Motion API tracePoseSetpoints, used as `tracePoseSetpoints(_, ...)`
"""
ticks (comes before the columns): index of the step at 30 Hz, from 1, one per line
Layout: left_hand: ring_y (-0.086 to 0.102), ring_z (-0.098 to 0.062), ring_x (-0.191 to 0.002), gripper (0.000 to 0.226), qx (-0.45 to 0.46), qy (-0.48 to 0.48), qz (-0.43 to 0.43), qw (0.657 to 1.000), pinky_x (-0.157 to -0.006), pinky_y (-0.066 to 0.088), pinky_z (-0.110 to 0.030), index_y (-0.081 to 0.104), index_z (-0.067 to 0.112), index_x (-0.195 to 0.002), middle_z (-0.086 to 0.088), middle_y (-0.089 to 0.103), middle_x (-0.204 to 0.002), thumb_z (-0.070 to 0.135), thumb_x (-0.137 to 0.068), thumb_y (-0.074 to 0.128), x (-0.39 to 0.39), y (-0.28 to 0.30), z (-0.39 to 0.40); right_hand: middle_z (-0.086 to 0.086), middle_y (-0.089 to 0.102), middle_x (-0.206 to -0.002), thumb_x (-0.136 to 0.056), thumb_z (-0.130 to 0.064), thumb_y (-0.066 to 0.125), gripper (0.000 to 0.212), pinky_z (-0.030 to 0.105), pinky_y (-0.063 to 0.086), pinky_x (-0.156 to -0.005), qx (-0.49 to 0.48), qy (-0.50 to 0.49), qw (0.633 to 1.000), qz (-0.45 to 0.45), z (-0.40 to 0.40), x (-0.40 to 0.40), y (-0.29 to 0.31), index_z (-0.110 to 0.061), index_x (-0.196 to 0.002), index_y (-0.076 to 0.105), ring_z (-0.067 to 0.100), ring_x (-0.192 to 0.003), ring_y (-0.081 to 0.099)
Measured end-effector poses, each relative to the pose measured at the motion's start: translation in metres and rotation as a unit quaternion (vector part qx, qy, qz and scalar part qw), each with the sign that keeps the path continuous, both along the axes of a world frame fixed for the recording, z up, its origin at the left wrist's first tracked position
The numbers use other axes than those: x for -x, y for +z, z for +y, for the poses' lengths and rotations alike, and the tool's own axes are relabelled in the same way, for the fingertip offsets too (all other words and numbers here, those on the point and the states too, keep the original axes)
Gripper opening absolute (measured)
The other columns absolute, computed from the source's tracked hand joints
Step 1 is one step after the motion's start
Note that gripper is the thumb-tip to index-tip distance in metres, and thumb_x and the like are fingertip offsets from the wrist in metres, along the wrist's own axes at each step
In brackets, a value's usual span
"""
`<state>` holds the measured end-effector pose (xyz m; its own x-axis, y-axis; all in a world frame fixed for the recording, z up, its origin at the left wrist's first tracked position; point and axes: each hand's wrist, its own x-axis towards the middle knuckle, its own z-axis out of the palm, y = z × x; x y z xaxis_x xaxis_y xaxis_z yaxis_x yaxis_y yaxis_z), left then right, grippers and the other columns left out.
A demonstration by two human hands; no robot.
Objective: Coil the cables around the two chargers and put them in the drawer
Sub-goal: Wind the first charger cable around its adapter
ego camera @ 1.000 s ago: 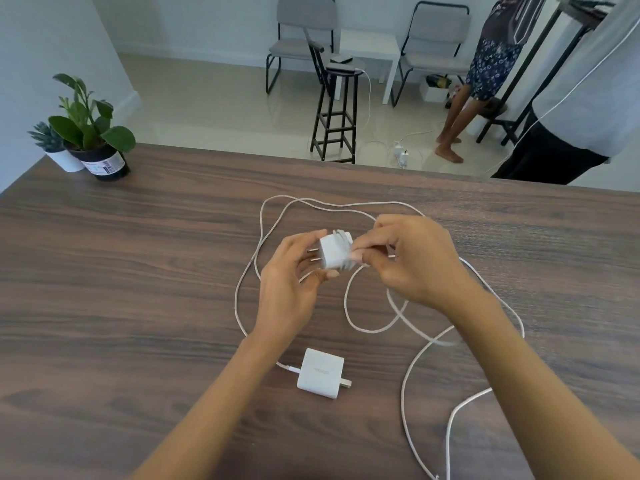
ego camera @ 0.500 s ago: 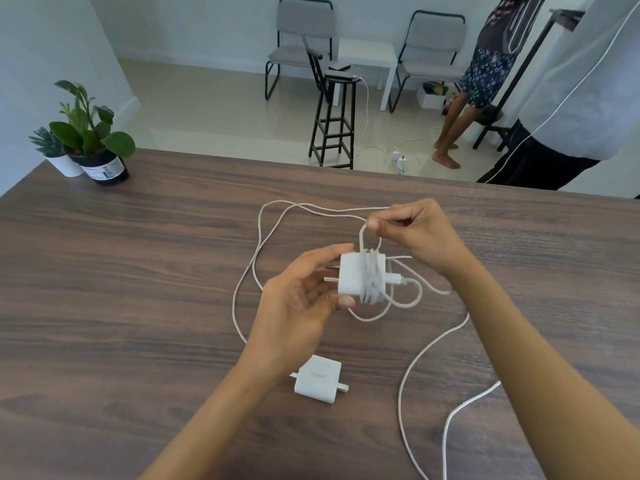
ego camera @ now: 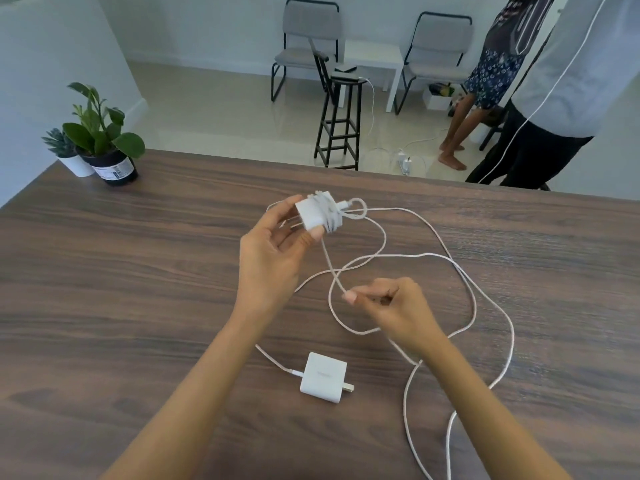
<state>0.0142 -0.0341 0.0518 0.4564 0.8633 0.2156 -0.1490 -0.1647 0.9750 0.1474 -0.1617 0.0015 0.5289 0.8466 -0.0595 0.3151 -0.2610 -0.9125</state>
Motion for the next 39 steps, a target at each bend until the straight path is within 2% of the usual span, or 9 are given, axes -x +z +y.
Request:
tracePoseSetpoints(3, 0.066, -0.007, -0.100, 0.049, -0.024, 0.038, 0.058, 0.997, -0.088, 0.053, -0.022, 0.058, 0.012, -0.122, -0.003, 0.067, -0.114, 0.009, -0.076, 0.076, -0.003, -0.018, 0.011, -0.009, 0.051, -0.056, -0.078, -0.036, 0.073, 0.010, 0.024, 0.038, -0.053, -0.029, 0.032, 0.972, -0.230, -0.007, 0.014, 0.015, -0.036, -0.088, 0.075, 0.005, -0.053, 0.045)
tracePoseSetpoints(5, 0.066, -0.010, -0.099, 0.051, -0.045, 0.045, 0.081, 0.995, -0.089, 0.053, -0.024, 0.059, 0.013, -0.121, -0.005, 0.066, -0.115, 0.008, -0.074, 0.077, -0.004, -0.028, 0.009, -0.012, 0.053, -0.058, -0.079, -0.035, 0.070, 0.008, 0.023, 0.041, -0.051, -0.061, 0.057, 0.948, -0.306, -0.008, 0.019, 0.034, -0.033, -0.085, 0.075, 0.003, -0.054, 0.045)
tracePoseSetpoints(15, 0.065, -0.007, -0.094, 0.054, -0.193, -0.019, 0.110, 0.975, -0.088, 0.052, -0.021, 0.062, 0.012, -0.118, -0.003, 0.063, -0.111, -0.001, -0.068, 0.079, -0.001, -0.034, -0.014, -0.006, 0.059, -0.064, -0.077, -0.027, 0.067, 0.010, 0.026, 0.039, -0.050, -0.118, 0.058, 0.906, -0.402, 0.013, -0.011, 0.093, -0.029, -0.077, 0.076, 0.010, -0.055, 0.047)
tracePoseSetpoints(18, 0.063, -0.002, -0.095, 0.054, -0.215, -0.048, 0.130, 0.967, -0.085, 0.047, -0.010, 0.063, 0.018, -0.117, 0.005, 0.065, -0.109, 0.002, -0.068, 0.079, 0.003, -0.029, -0.027, -0.008, 0.059, -0.068, -0.078, -0.028, 0.070, 0.010, 0.029, 0.040, -0.057, -0.079, 0.068, 0.925, -0.366, 0.029, -0.026, 0.098, -0.036, -0.074, 0.075, 0.008, -0.059, 0.049)
tracePoseSetpoints(21, 0.064, -0.005, -0.097, 0.057, -0.136, -0.086, 0.096, 0.982, -0.086, 0.047, -0.013, 0.061, 0.027, -0.114, 0.008, 0.066, -0.108, -0.005, -0.069, 0.076, 0.010, -0.017, -0.036, -0.011, 0.063, -0.068, -0.073, -0.031, 0.076, 0.008, 0.028, 0.042, -0.064, -0.049, 0.085, 0.960, -0.261, 0.042, -0.041, 0.093, -0.039, -0.072, 0.074, 0.004, -0.063, 0.053)
tracePoseSetpoints(26, 0.066, -0.008, -0.095, 0.053, -0.004, -0.144, 0.000, 0.990, -0.079, 0.051, -0.016, 0.062, 0.016, -0.110, 0.007, 0.071, -0.100, -0.018, -0.070, 0.068, 0.019, 0.007, -0.038, -0.009, 0.073, -0.074, -0.073, -0.017, 0.073, 0.023, 0.014, 0.049, -0.070, -0.104, 0.086, 0.991, 0.002, 0.050, -0.059, 0.071, -0.006, -0.094, 0.073, 0.000, -0.073, 0.066)
tracePoseSetpoints(31, 0.067, -0.003, -0.095, 0.045, 0.013, -0.082, -0.054, 0.995, -0.079, 0.050, -0.014, 0.059, 0.010, -0.112, 0.011, 0.071, -0.100, 0.005, -0.068, 0.069, 0.017, 0.016, -0.030, -0.011, 0.073, -0.073, -0.078, -0.012, 0.070, 0.010, 0.016, 0.047, -0.070, -0.069, 0.045, 0.991, 0.109, 0.045, -0.052, 0.028, -0.013, -0.087, 0.075, 0.001, -0.073, 0.061)
tracePoseSetpoints(35, 0.067, -0.001, -0.095, 0.042, 0.018, -0.014, -0.050, 0.998, -0.080, 0.050, -0.013, 0.059, 0.004, -0.116, 0.011, 0.069, -0.101, -0.003, -0.076, 0.069, 0.008, 0.011, -0.023, -0.014, 0.073, -0.076, -0.084, -0.019, 0.068, 0.012, 0.007, 0.040, -0.064, -0.011, 0.023, 0.995, 0.098, 0.033, -0.025, 0.007, -0.012, -0.090, 0.076, -0.010, -0.059, 0.054)
tracePoseSetpoints(39, 0.068, -0.003, -0.092, 0.042, 0.015, 0.043, -0.012, 0.999, -0.080, 0.051, -0.017, 0.060, 0.012, -0.114, 0.002, 0.069, -0.103, -0.002, -0.077, 0.072, -0.003, -0.001, -0.008, -0.020, 0.072, -0.078, -0.084, -0.026, 0.069, 0.011, 0.010, 0.046, -0.074, -0.018, 0.068, 0.997, -0.032, 0.021, 0.011, 0.010, -0.022, -0.092, 0.076, -0.012, -0.076, 0.061)
